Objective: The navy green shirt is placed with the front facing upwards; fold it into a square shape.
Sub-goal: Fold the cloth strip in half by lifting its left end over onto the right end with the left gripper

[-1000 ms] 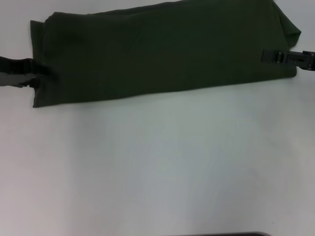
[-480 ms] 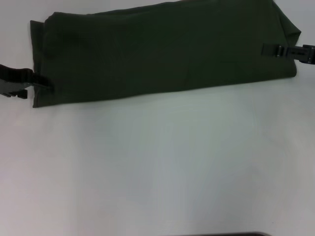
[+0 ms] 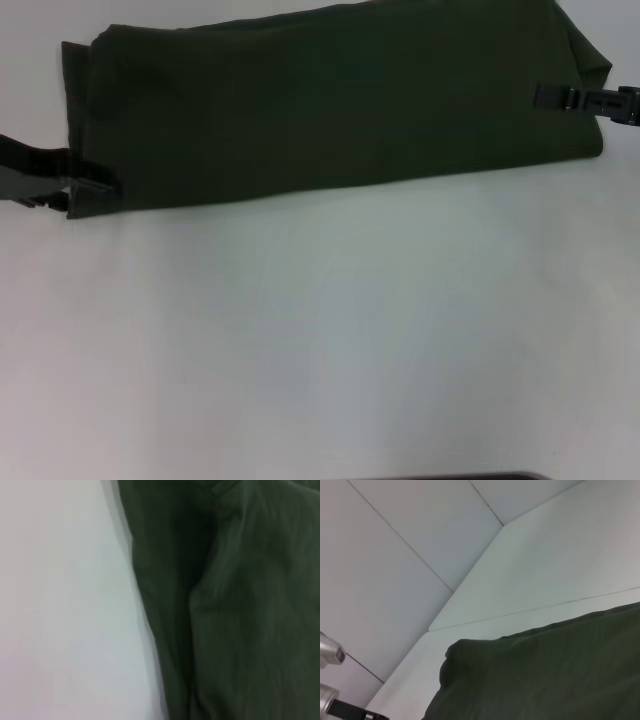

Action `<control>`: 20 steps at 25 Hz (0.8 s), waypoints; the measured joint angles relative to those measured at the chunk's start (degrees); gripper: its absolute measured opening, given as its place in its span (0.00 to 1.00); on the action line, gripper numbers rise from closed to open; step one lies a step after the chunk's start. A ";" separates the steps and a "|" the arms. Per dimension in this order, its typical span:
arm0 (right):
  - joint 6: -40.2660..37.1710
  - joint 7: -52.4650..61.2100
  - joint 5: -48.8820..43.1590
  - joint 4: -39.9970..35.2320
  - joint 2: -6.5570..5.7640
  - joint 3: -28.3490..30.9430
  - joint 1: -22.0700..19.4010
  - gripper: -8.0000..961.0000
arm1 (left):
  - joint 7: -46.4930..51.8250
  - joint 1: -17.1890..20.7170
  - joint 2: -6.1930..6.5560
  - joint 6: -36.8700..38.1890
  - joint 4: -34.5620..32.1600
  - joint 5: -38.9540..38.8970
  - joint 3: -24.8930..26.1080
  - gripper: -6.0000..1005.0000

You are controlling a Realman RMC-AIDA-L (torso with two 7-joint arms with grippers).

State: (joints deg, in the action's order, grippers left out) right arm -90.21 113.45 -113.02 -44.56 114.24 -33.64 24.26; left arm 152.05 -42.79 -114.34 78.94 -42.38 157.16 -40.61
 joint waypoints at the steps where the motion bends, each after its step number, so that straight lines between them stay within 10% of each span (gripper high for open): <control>1: 0.00 0.00 0.00 -0.01 0.00 0.00 0.00 0.75 | -0.04 -0.01 -0.06 0.02 0.11 -0.09 0.01 0.82; 20: -0.56 0.07 0.00 0.64 -0.23 0.10 -0.41 0.75 | -0.79 -0.97 -1.22 -0.96 -0.88 0.11 -0.61 0.80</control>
State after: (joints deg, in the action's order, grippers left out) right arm -90.77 113.52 -113.02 -43.91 114.01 -33.54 23.85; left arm 151.26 -43.76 -115.56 77.97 -43.27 157.27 -41.22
